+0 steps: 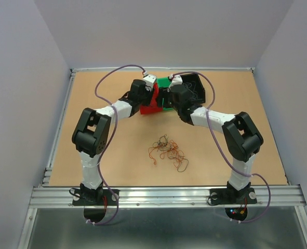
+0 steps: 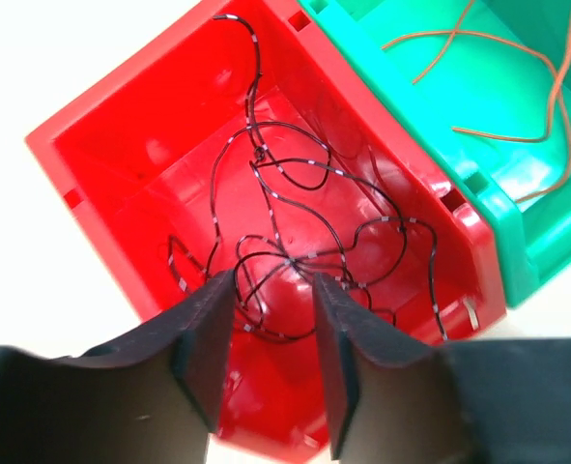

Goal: Untangle the cables

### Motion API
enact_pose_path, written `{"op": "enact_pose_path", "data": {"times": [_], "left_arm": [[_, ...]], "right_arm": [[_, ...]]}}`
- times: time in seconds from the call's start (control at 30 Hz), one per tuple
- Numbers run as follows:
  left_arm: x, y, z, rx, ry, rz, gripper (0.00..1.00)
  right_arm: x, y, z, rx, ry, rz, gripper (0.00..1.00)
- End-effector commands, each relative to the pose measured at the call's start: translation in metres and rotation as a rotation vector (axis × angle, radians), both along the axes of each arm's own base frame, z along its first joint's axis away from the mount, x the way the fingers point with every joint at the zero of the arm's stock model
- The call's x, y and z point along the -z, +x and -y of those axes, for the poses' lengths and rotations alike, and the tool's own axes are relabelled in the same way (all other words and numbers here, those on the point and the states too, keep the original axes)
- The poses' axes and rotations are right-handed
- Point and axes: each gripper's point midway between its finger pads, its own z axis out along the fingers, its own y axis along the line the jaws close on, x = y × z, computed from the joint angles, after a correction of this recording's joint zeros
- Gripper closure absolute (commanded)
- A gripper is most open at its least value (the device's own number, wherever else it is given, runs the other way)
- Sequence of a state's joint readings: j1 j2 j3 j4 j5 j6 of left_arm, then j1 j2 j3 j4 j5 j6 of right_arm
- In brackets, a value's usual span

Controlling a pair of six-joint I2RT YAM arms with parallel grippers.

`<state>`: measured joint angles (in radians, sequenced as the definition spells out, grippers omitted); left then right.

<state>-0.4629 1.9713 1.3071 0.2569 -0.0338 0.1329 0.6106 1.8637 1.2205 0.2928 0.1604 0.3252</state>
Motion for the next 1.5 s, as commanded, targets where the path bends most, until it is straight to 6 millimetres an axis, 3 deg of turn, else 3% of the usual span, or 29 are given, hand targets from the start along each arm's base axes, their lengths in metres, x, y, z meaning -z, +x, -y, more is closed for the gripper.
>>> {"op": "enact_pose_path", "data": {"times": [0.0,0.03,0.1,0.17,0.33,0.43,0.57,0.73,0.8,0.9,1.03,1.3,1.4,1.47], "left_arm": [[-0.061,-0.003,-0.005,0.009,-0.047,0.113,0.46],[-0.067,-0.006,-0.005,0.012,-0.053,0.124,0.42],[-0.073,-0.008,-0.005,0.02,-0.06,0.136,0.38],[-0.08,-0.014,-0.007,0.025,-0.069,0.147,0.34],[-0.071,-0.017,0.001,0.074,-0.071,0.112,0.33],[-0.068,-0.012,-0.008,0.04,-0.071,0.104,0.34],[-0.093,-0.011,-0.023,0.017,-0.118,0.159,0.34],[-0.107,-0.012,-0.045,-0.015,-0.149,0.195,0.34],[-0.112,-0.011,-0.053,-0.028,-0.159,0.208,0.34],[-0.115,-0.009,-0.057,-0.032,-0.165,0.214,0.35],[-0.112,-0.009,-0.058,-0.03,-0.16,0.213,0.35],[-0.111,-0.009,-0.06,-0.032,-0.152,0.218,0.35],[-0.108,-0.008,-0.06,-0.03,-0.144,0.215,0.35],[-0.103,-0.007,-0.061,-0.035,-0.136,0.207,0.35]], "right_arm": [[-0.011,0.022,-0.007,0.002,-0.068,0.057,0.32],[-0.018,0.028,-0.009,0.01,-0.065,0.072,0.32],[-0.007,0.034,-0.012,0.017,-0.08,0.061,0.32],[-0.009,0.042,-0.015,0.024,-0.081,0.071,0.32],[0.004,0.055,-0.014,0.061,-0.101,0.061,0.35],[0.01,0.058,-0.013,0.077,-0.113,0.059,0.39],[0.021,0.063,-0.012,0.09,-0.138,0.054,0.41],[0.036,0.062,-0.008,0.093,-0.168,0.034,0.47],[0.038,0.06,-0.008,0.093,-0.165,0.028,0.6],[0.039,0.054,-0.008,0.086,-0.159,0.018,0.74],[0.034,0.04,-0.007,0.097,-0.155,0.016,0.82],[0.024,0.003,-0.005,0.158,-0.118,0.002,0.84],[0.03,-0.012,-0.009,0.176,-0.106,-0.013,0.87],[0.034,-0.02,-0.015,0.189,-0.108,-0.016,0.83]]}}
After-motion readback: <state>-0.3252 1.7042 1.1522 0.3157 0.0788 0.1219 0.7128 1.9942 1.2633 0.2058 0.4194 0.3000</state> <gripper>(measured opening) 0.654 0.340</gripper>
